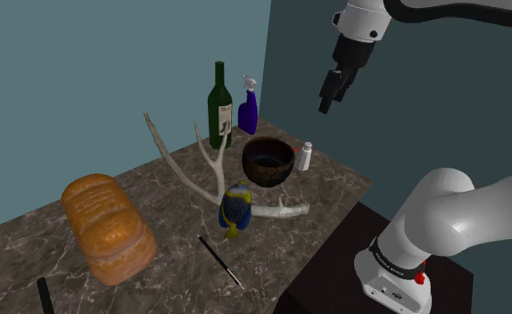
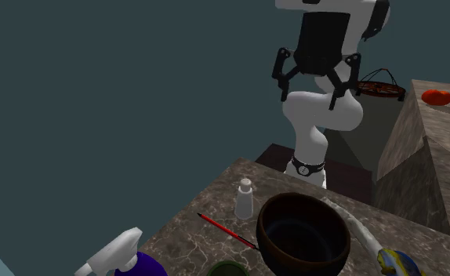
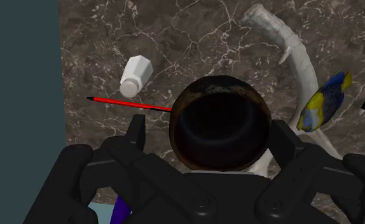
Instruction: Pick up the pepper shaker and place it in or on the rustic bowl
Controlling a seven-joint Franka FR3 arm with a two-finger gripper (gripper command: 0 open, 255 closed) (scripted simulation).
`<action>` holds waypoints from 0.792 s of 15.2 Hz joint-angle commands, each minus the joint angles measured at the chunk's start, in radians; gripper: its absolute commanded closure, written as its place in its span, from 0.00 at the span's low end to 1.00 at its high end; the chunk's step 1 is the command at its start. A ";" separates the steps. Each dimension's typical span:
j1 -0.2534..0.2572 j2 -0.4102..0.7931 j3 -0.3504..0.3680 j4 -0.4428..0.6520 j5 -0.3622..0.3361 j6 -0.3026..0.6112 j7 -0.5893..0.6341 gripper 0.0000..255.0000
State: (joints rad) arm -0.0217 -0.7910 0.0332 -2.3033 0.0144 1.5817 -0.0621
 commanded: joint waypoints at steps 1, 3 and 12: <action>0.000 0.000 0.000 0.000 0.000 0.000 0.000 0.00; -0.009 0.012 -0.005 -0.053 -0.016 0.063 -0.005 0.00; -0.062 0.138 -0.035 -0.236 -0.097 0.364 -0.017 0.00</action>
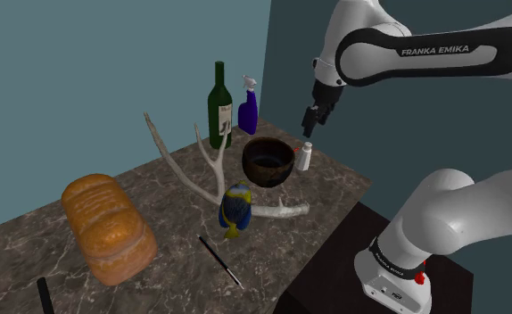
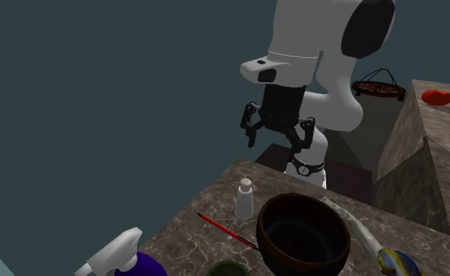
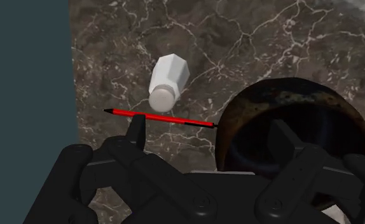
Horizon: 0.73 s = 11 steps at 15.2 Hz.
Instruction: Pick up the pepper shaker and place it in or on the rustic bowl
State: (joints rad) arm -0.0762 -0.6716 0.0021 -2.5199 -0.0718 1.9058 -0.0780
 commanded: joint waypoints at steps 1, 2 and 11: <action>-0.014 0.040 -0.008 -0.033 -0.020 0.075 0.000 0.00; -0.021 0.063 -0.011 -0.046 -0.031 0.110 0.000 0.00; -0.057 0.197 -0.030 -0.122 -0.080 0.319 0.010 0.00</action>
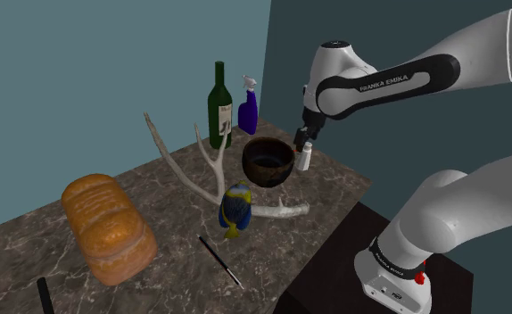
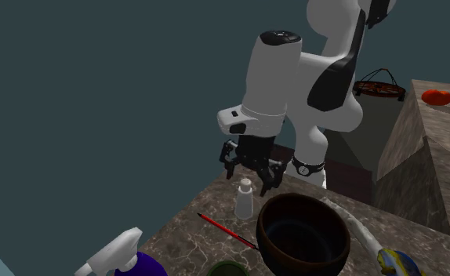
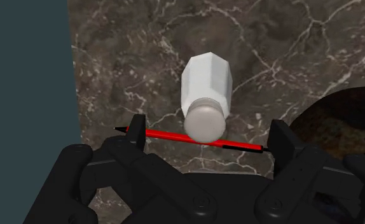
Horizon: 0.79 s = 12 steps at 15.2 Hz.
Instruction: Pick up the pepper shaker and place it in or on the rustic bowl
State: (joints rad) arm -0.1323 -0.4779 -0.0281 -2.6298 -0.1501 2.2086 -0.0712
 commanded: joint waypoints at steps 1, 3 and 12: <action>-0.002 0.012 0.000 -0.019 -0.004 0.032 0.004 0.00; -0.004 0.027 -0.002 -0.031 -0.007 0.058 0.005 0.00; -0.004 0.027 -0.002 -0.030 -0.007 0.058 0.006 1.00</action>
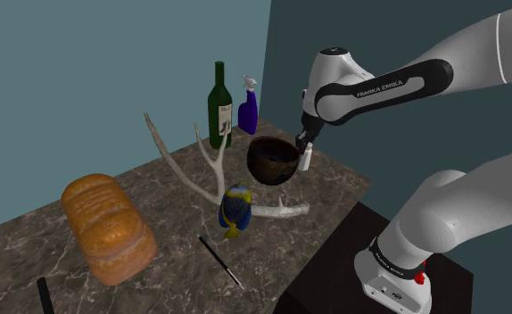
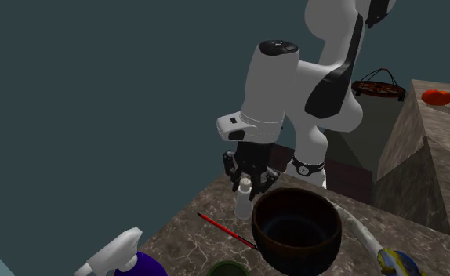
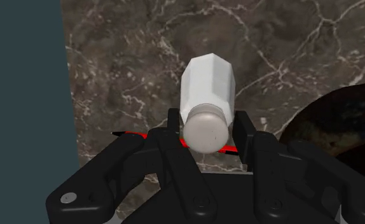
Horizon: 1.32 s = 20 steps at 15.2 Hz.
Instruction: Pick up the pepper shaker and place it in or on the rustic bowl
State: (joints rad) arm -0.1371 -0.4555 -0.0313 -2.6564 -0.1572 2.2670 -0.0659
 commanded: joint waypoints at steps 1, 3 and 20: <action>0.001 0.003 0.002 -0.005 0.000 0.000 0.001 1.00; 0.002 0.008 0.003 -0.006 0.000 0.006 0.003 1.00; 0.008 -0.071 0.003 0.106 0.017 -0.185 -0.022 1.00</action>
State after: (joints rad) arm -0.1290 -0.5230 -0.0278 -2.5622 -0.1409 2.0978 -0.0856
